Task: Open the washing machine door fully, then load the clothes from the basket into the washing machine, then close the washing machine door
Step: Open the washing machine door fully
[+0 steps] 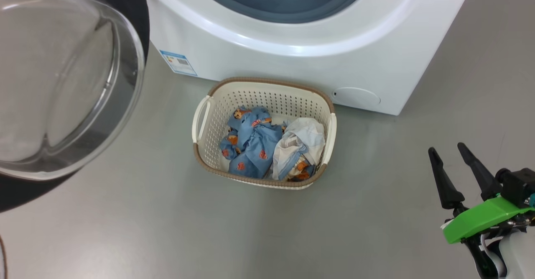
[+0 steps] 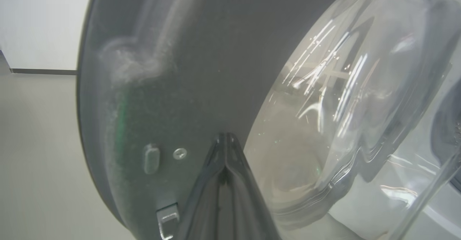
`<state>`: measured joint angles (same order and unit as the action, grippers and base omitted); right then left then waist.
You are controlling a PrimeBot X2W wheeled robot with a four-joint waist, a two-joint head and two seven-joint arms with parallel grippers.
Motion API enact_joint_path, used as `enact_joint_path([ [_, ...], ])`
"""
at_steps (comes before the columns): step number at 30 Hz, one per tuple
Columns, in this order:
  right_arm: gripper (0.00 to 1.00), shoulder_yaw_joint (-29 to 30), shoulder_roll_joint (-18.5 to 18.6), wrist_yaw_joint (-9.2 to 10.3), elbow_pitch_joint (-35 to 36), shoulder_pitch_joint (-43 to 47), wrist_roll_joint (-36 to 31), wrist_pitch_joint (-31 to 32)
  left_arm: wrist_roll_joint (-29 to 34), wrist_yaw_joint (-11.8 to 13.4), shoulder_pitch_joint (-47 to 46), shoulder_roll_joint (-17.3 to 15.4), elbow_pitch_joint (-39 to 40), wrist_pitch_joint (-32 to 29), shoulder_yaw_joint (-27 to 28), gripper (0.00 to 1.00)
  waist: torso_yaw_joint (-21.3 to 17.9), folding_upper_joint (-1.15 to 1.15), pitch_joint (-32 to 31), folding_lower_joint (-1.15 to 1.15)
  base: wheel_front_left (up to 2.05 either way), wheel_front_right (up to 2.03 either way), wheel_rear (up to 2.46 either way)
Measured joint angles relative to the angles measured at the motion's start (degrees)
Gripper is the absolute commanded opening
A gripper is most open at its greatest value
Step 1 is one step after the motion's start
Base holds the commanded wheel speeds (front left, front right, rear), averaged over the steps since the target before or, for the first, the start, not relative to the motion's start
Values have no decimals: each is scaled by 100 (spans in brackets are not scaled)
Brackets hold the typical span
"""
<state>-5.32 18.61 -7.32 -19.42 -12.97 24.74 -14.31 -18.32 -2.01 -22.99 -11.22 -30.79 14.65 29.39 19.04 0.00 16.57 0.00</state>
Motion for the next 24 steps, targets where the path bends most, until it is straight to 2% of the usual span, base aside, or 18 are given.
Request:
enact_joint_path([
  [7, 100, 10, 30, 0, 31, -148, -49, 0, 178, -183, -449, -198, -510, 4, 381, 0, -40, 0, 248, 0, 0, 0, 0],
  [24, 100, 9, 97, 0, 91, -377, -97, 0, 458, -355, -1307, -704, -1362, 3, 1121, 0, -149, 0, 736, 0, 0, 0, 0],
])
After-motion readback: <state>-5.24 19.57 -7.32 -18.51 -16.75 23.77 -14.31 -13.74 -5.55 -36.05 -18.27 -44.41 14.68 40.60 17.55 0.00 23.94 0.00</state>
